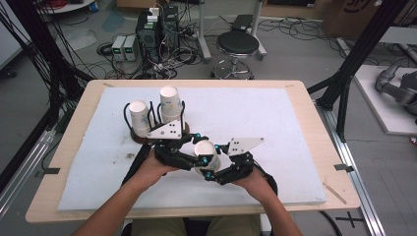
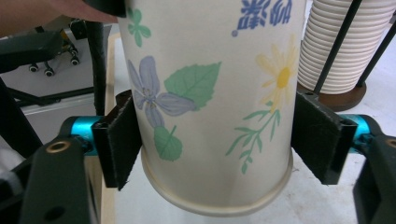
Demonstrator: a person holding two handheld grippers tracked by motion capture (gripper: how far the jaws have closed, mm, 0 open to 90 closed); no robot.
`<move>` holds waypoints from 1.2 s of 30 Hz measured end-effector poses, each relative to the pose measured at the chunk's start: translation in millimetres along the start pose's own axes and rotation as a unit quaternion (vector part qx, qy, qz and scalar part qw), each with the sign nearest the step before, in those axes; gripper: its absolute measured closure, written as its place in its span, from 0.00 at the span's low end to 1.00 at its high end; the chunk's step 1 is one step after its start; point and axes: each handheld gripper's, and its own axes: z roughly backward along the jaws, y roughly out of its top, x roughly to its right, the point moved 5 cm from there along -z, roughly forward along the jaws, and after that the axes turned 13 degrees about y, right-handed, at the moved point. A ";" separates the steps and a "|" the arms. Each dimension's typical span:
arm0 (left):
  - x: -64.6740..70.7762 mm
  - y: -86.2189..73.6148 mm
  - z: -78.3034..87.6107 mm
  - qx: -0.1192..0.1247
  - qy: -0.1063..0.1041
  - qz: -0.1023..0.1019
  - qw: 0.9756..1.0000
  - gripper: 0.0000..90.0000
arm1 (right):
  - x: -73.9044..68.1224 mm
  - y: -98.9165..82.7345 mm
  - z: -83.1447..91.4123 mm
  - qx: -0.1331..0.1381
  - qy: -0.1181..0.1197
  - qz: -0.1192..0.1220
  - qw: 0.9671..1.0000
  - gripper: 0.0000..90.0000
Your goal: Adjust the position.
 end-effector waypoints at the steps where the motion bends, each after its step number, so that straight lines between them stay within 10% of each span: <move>1: 0.0 0.1 0.1 0.001 0.000 0.000 1.000 0.41 | -0.3 -0.1 0.3 0.000 0.001 0.001 1.000 0.29; 10: 0.2 -3.4 -0.3 -0.009 -0.004 0.003 1.000 0.39 | -1.8 -1.1 2.1 -0.015 -0.003 0.006 1.000 0.34; 13: -0.3 -5.9 -1.6 -0.027 0.003 0.019 0.999 0.17 | -2.7 -1.9 3.7 -0.025 0.000 0.004 1.000 0.36; 36: -8.5 -8.6 24.7 -0.041 -0.012 -0.003 0.999 0.17 | -1.1 5.9 13.1 -0.086 0.016 0.022 0.996 0.40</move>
